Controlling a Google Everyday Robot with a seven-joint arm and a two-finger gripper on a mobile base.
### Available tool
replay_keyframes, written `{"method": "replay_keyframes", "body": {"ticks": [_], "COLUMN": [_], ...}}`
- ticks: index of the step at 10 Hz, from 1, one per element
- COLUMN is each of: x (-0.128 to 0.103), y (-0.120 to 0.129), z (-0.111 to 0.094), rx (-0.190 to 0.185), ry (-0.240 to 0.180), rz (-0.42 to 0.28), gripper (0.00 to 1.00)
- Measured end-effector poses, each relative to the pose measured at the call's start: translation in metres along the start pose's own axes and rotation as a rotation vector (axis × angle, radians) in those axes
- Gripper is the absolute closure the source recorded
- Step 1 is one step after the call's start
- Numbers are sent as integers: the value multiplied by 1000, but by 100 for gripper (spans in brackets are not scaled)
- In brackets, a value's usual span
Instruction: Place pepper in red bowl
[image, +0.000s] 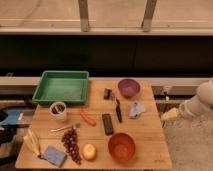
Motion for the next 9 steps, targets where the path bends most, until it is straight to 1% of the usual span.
{"method": "replay_keyframes", "body": {"ticks": [6,7,8,9], "x": [0,-1,-1,-4], "y": [1,2,9,21], "z": [0,1,4,8], "rx": [0,-4,-12,-20], "ry": [1,0,11,18], "rz": [-1,-13,-32,-56], "gripper": [20,20,20,20]}}
